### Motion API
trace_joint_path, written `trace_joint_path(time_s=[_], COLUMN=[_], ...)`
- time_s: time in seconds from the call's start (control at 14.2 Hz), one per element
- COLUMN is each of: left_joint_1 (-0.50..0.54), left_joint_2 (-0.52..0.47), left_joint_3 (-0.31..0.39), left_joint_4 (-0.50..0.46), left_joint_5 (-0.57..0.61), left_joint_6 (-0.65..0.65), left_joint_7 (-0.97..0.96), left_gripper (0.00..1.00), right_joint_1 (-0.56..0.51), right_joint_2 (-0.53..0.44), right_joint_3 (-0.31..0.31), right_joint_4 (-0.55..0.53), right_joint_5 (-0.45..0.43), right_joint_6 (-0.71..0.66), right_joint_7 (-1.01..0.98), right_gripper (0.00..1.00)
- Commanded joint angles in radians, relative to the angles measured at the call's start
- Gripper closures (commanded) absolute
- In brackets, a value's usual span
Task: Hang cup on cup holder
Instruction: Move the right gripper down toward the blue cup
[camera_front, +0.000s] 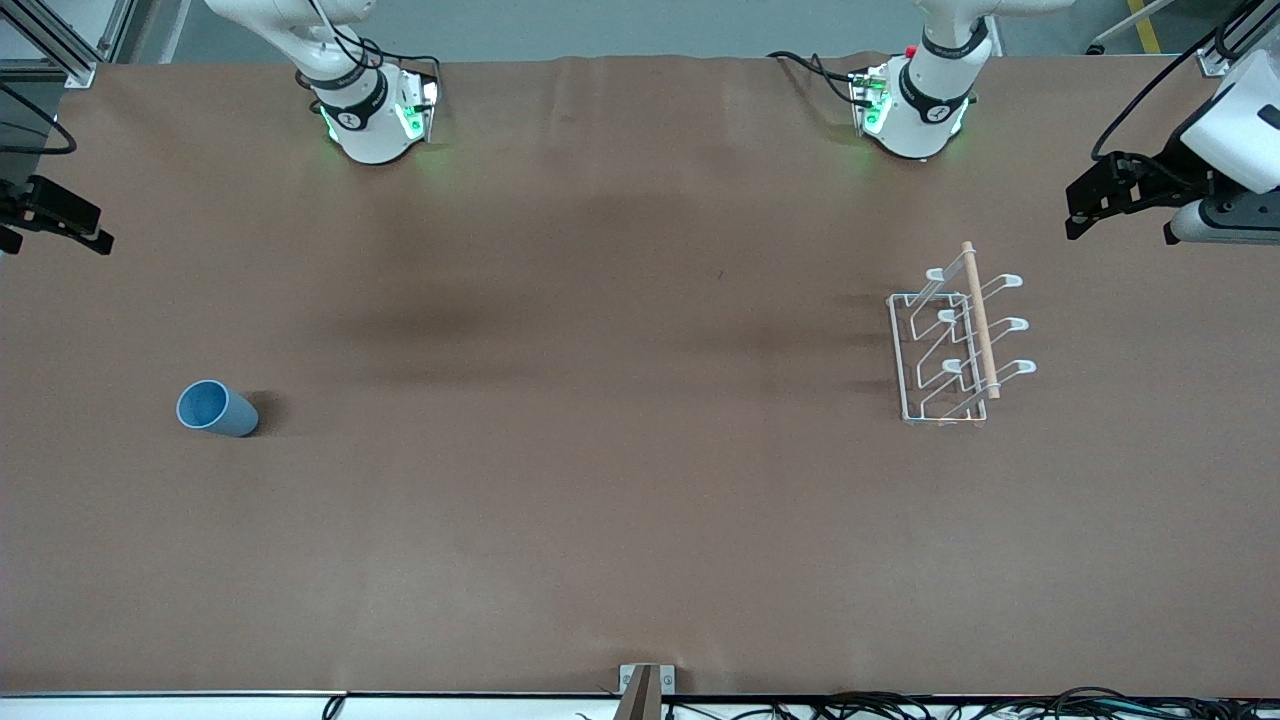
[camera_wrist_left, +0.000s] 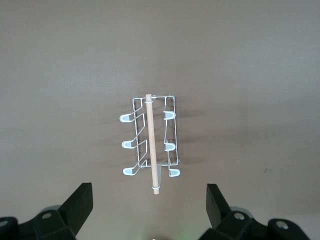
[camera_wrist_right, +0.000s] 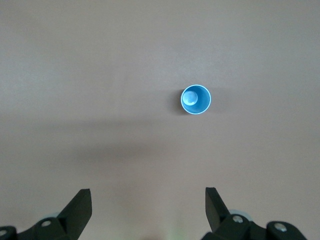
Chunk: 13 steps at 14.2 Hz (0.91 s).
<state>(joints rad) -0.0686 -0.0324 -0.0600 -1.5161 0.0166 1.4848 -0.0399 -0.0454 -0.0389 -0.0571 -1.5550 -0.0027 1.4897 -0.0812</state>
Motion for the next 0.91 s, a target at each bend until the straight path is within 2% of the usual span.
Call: trace_joint_path(time_s=[0.0,0.49,0.63,0.77,0.84], left_joint_1=[0.001,-0.008,-0.013,-0.005,-0.004], left_joint_2=[-0.001,0.005,0.006,0.006,0.006], left_joint_3=[0.000,-0.001,-0.001,-0.001,-0.001], left_joint_4=[0.019,0.022,0.022,0.022,0.022], left_joint_5=[-0.009,-0.009,-0.010,-0.012,-0.012], left_joint_6=[-0.021,-0.021,-0.021,-0.021,-0.021], left_joint_7=[-0.006,-0.009,-0.006,-0.003,-0.003], left_gripper=[0.00,0.00,0.00,0.00,0.00], right_joint_1=[-0.007,-0.010,-0.011,-0.008,-0.010], right_joint_2=[0.005,0.010,0.040,0.071,0.076], right_joint_3=[0.003,0.000,-0.030,-0.104,-0.116], right_joint_4=[0.007,0.006,-0.005,-0.029,-0.064], right_joint_5=[0.009,-0.003,-0.007,0.007,0.007], right_joint_6=[0.000,0.024,0.058,0.095,0.140], right_joint_7=[0.008,0.006,-0.017,-0.052,-0.060], right_gripper=[0.00,0.00,0.00,0.00,0.00])
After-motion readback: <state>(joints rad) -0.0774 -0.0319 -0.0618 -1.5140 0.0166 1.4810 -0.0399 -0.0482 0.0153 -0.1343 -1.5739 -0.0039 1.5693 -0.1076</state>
